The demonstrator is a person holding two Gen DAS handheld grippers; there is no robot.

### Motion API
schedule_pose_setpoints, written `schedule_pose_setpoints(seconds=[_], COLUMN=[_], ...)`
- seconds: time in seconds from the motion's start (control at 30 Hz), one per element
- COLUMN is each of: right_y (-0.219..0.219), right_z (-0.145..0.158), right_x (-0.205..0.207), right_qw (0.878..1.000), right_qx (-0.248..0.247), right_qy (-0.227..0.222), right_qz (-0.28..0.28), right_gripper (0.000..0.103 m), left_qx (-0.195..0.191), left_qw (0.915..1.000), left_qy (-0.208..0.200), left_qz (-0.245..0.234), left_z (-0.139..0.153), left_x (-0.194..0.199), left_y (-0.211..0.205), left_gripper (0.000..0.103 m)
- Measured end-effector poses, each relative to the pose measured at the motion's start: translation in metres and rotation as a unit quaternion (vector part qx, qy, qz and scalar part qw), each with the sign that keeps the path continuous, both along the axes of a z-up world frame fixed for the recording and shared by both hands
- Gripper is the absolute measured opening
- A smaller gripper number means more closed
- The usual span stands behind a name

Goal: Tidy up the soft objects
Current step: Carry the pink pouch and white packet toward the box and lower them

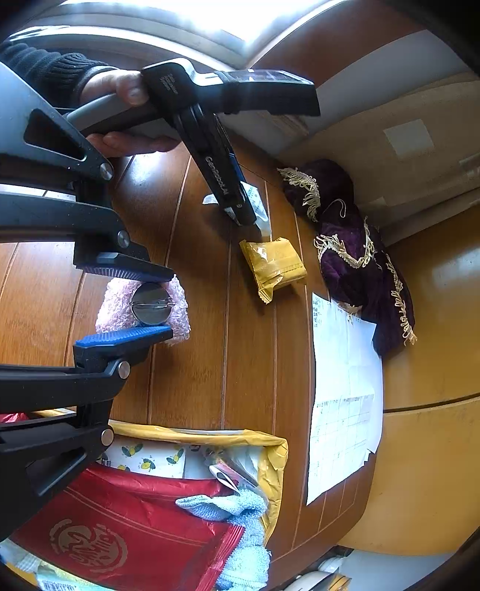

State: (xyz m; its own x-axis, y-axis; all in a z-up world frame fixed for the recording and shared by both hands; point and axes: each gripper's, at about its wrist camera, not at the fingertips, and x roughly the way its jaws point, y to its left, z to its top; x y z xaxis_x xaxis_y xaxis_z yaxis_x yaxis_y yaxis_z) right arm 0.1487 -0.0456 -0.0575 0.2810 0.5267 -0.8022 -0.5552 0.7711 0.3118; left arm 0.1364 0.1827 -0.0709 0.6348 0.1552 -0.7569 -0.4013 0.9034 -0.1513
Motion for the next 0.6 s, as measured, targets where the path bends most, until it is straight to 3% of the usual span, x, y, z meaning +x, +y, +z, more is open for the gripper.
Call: schedule_pose_setpoints(seconds=[0.2,0.33,0.6], right_y=[-0.004,-0.006,-0.014], right_z=[0.004,0.008,0.015], right_x=[0.000,-0.003,-0.009], right_qw=[1.000,1.000,0.998], right_qx=[0.013,0.025,0.056], right_qy=[-0.002,-0.009,-0.024], right_qz=[-0.001,0.001,-0.011], right_gripper=[0.025,0.025,0.025], left_qx=[-0.017,-0.047,-0.097], left_qw=[0.9996,0.9973,0.9919], left_qy=[-0.024,-0.057,-0.082], left_qz=[0.000,-0.001,0.004], left_z=[0.012,0.021,0.025], left_x=[-0.027,-0.048,-0.071], left_y=[-0.018,-0.035,-0.056], left_gripper=[0.045,0.043,0.039])
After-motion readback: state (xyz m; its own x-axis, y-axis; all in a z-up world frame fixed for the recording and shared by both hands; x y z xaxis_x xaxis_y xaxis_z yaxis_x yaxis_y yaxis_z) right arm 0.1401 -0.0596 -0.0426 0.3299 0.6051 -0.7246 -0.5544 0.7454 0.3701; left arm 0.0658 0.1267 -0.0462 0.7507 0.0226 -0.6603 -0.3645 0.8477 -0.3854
